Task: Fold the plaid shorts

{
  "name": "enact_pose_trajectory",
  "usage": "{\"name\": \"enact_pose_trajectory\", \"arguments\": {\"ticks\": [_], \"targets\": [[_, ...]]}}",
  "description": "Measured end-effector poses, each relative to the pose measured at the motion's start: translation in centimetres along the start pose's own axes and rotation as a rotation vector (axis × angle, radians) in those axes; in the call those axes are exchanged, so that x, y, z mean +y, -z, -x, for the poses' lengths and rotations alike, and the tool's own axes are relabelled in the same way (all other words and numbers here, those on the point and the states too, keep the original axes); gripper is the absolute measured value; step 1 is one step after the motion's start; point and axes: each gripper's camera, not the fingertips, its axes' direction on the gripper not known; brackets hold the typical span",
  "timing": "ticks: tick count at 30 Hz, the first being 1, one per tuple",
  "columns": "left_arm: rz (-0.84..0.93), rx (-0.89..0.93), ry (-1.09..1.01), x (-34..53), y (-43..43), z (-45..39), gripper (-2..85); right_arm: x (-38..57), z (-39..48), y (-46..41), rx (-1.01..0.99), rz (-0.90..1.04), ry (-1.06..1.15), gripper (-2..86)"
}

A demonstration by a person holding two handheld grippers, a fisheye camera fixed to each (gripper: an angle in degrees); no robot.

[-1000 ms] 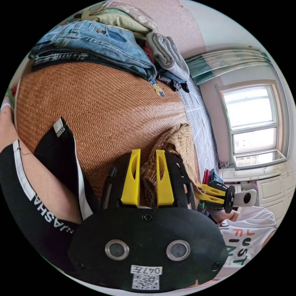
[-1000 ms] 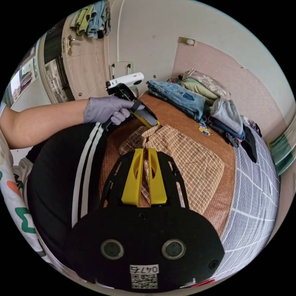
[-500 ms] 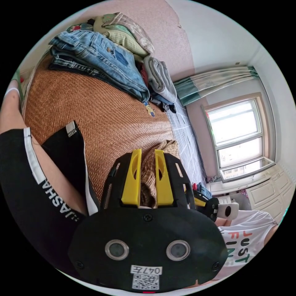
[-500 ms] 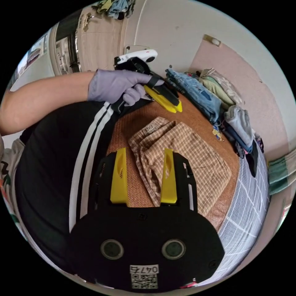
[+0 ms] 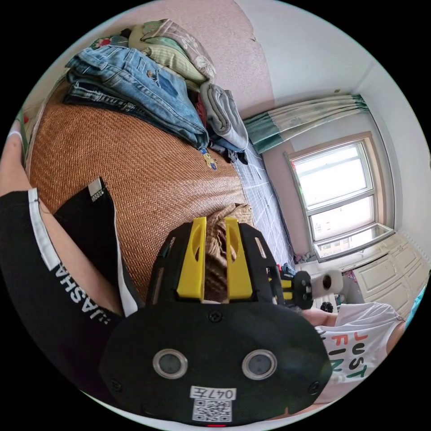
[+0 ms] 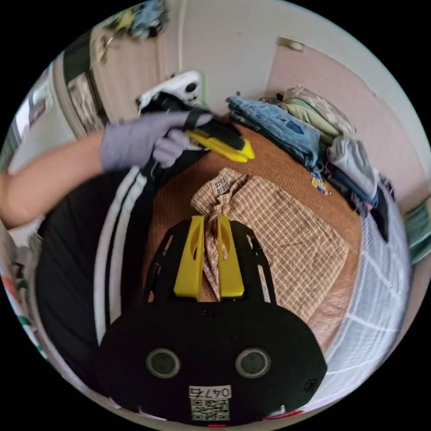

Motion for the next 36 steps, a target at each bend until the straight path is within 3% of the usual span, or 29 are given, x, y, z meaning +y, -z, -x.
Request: {"name": "enact_pose_trajectory", "arguments": {"ticks": [5, 8, 18, 21, 23, 26, 28, 32, 34, 36], "targets": [[-0.048, 0.065, 0.040, 1.4, 0.8, 0.9, 6.5, 7.2, -13.3, 7.7, -0.402, -0.304, -0.356, 1.1], [-0.031, 0.056, 0.038, 2.0, 0.5, 0.8, 6.4, 13.1, -18.9, 12.6, -0.522, -0.516, -0.526, 1.1], [0.097, -0.074, -0.159, 4.9, -2.2, -3.0, -0.4, 34.7, -23.4, 33.5, -0.336, -0.875, -0.811, 1.2], [0.135, -0.121, -0.220, 6.0, -3.3, -4.3, -0.8, 41.0, -20.5, 42.5, -0.061, -0.819, -0.853, 1.2], [0.136, -0.125, -0.231, 6.9, -3.5, -4.7, -0.9, 43.6, -17.1, 48.9, 0.242, -0.675, -0.874, 1.2], [0.097, -0.126, -0.226, 8.1, -3.1, -4.7, -1.0, 45.1, -14.3, 52.8, 0.568, -0.444, -0.927, 1.3], [0.075, -0.115, -0.215, 8.8, -2.9, -4.5, -1.0, 45.8, -14.3, 52.3, 0.681, -0.299, -0.985, 1.4], [0.018, -0.066, -0.183, 10.6, -2.5, -3.7, -1.0, 49.2, -19.3, 43.4, 0.659, 0.039, -1.112, 2.7], [0.006, -0.053, -0.183, 11.4, -2.5, -3.5, -1.0, 51.5, -21.7, 38.1, 0.570, 0.086, -1.181, 4.4], [-0.003, -0.053, -0.201, 12.3, -2.5, -3.6, -1.0, 53.2, -22.7, 34.3, 0.386, -0.008, -1.241, 6.7]]}}
